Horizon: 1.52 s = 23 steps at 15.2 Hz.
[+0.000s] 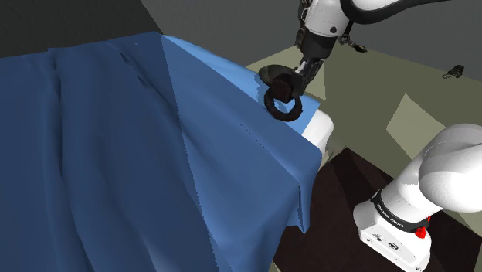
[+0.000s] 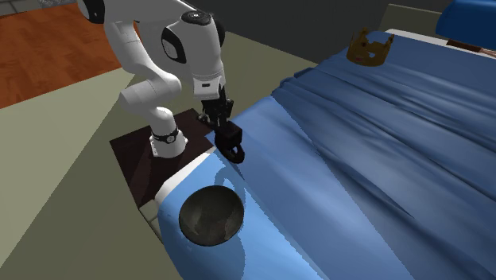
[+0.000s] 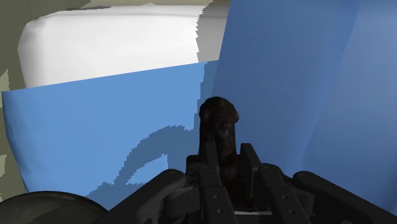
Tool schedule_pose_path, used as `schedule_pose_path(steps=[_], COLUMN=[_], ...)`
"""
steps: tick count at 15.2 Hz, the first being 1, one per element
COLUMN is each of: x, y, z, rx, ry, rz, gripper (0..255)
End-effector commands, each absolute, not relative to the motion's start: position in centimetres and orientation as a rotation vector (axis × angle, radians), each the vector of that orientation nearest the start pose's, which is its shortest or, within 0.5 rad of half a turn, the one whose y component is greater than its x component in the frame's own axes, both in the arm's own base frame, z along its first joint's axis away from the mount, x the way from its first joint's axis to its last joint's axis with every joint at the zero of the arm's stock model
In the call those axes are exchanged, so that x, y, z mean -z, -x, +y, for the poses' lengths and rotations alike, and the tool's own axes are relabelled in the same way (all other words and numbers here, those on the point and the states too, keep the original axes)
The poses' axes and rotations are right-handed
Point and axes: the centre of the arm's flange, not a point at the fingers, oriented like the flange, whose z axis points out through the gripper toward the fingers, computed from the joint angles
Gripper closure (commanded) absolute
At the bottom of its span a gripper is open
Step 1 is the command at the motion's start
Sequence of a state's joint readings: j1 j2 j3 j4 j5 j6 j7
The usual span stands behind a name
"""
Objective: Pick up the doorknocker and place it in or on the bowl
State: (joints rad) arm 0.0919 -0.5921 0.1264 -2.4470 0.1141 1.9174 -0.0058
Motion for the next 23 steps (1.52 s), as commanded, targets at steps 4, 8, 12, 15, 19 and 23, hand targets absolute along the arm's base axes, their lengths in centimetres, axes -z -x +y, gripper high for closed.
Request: schedule_pose_path(steps=[4, 8, 12, 15, 19, 23], x=[-53.3, -55.4, -57.5, -59.1, -61.2, -63.0], y=[-36.8, -36.8, -36.8, -36.8, -36.8, -36.8], z=[9.4, 9.4, 9.4, 9.4, 9.4, 9.4], rx=[0.087, 0.087, 0.087, 0.087, 0.087, 0.087], ry=[3.086, 3.086, 3.086, 3.086, 3.086, 3.086], rz=[-0.262, -0.262, -0.262, -0.262, -0.262, -0.262], gripper=[255, 255, 255, 255, 255, 255])
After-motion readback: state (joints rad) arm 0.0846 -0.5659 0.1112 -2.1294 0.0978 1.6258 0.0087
